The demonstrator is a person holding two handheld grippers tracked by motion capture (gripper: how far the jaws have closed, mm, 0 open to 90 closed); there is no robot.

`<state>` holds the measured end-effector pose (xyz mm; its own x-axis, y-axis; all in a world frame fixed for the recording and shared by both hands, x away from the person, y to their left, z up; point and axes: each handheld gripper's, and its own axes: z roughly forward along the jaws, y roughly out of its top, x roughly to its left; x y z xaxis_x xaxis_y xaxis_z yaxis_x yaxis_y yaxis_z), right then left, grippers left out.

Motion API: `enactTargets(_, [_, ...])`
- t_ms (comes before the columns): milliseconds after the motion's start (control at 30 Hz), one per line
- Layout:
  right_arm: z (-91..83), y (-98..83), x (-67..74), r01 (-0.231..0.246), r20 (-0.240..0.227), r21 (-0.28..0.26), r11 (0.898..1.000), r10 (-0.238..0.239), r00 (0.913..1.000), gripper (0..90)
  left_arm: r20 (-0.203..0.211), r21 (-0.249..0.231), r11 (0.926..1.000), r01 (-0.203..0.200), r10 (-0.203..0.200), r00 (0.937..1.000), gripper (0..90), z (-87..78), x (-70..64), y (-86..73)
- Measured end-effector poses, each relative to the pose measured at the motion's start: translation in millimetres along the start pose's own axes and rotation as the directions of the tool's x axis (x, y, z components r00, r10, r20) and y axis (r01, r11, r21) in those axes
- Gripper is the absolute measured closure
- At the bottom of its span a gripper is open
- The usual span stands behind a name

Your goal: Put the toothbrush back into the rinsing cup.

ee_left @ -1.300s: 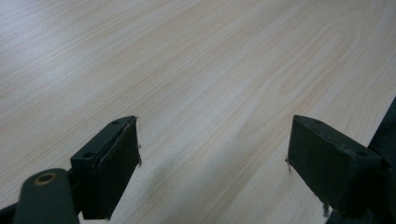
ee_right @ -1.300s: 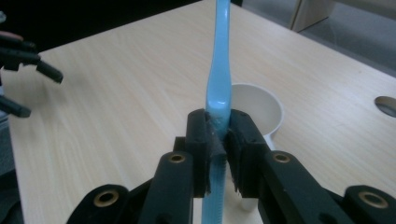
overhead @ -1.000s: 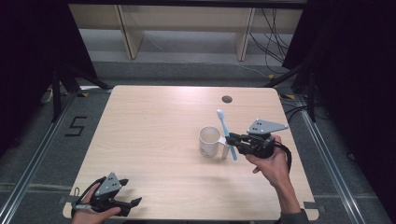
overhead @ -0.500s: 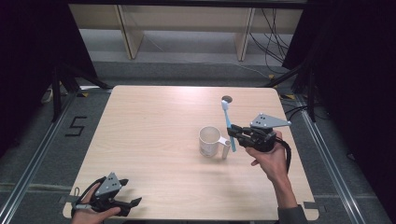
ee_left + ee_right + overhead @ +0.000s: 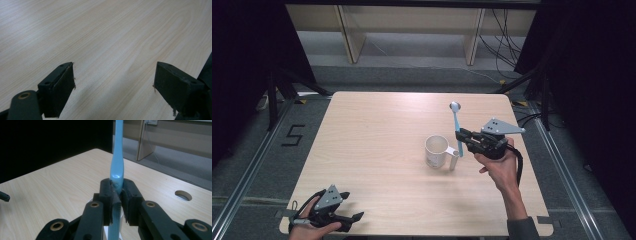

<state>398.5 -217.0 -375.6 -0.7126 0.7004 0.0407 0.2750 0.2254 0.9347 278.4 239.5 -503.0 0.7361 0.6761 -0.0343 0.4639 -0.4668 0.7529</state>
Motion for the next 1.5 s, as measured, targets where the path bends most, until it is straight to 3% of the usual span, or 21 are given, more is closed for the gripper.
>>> enactTargets(33, [2.4,-0.1,-0.6,0.018,0.006,-0.023,1.000,-0.018,0.9998,79.5,-0.001,-0.001,1.0000,0.000,0.000,1.0000,16.0,0.0,0.0,0.1])
enactTargets(67, [3.5,-0.6,0.7,-0.001,-0.003,-0.015,1.000,0.001,1.0000,79.5,-0.001,0.000,1.0000,0.001,-0.001,1.0000,16.0,-0.1,0.1,0.2])
enactTargets(100, [4.9,-0.8,-0.4,0.015,0.000,-0.018,1.000,-0.015,0.9999,79.5,-0.001,0.000,1.0000,0.000,0.000,1.0000,16.0,-0.2,0.0,0.2])
enactTargets(233, [10.8,-3.0,-0.3,-0.007,0.001,-0.014,1.000,0.007,1.0000,79.5,-0.001,-0.001,1.0000,0.000,0.000,1.0000,16.0,-0.2,0.0,0.1])
enactTargets(367, [14.6,-3.5,-2.4,0.011,0.003,-0.020,1.000,-0.011,0.9999,79.5,-0.001,0.000,1.0000,-0.001,0.001,1.0000,16.1,-0.1,0.2,0.0])
enactTargets(467, [17.4,-4.2,-1.8,-0.004,0.006,-0.023,1.000,0.004,1.0000,79.5,0.000,-0.001,1.0000,0.000,0.000,1.0000,16.1,-0.1,0.0,0.1])
enactTargets(600, [20.0,-5.3,-3.6,-0.010,-0.015,-0.019,1.000,0.010,0.9998,79.5,0.000,-0.001,1.0000,0.000,0.000,1.0000,16.1,-0.2,0.0,0.0])
enactTargets(667, [21.3,-7.2,-4.7,0.000,0.006,-0.035,0.999,0.000,1.0000,79.5,-0.001,-0.003,1.0000,0.000,0.000,1.0000,16.0,-0.2,0.1,0.0])
enactTargets(767, [22.6,-9.7,-6.4,0.013,0.008,-0.032,0.999,-0.012,0.9999,79.5,-0.001,-0.002,1.0000,0.001,-0.001,1.0000,16.1,-0.3,-0.1,0.1])
enactTargets(800, [22.8,-10.7,-4.0,-0.015,0.013,-0.023,1.000,0.015,0.9998,79.5,-0.001,-0.002,1.0000,0.000,0.000,1.0000,16.1,-0.3,-0.1,0.1])
enactTargets(833, [23.5,-11.3,-5.8,0.004,0.005,-0.014,1.000,-0.004,1.0000,79.5,0.000,-0.003,1.0000,0.001,-0.001,1.0000,16.1,-0.3,-0.1,0.1])
enactTargets(967, [26.4,-15.4,-5.8,-0.015,0.012,-0.022,1.000,0.015,0.9998,79.5,-0.001,-0.006,1.0000,0.002,-0.002,1.0000,16.1,-0.5,0.0,0.1])
enactTargets(1500, [23.3,-27.4,-7.5,0.001,0.002,0.004,1.000,-0.001,1.0000,79.4,-0.001,-0.005,1.0000,0.002,-0.002,1.0000,16.1,-0.7,-0.1,0.2])
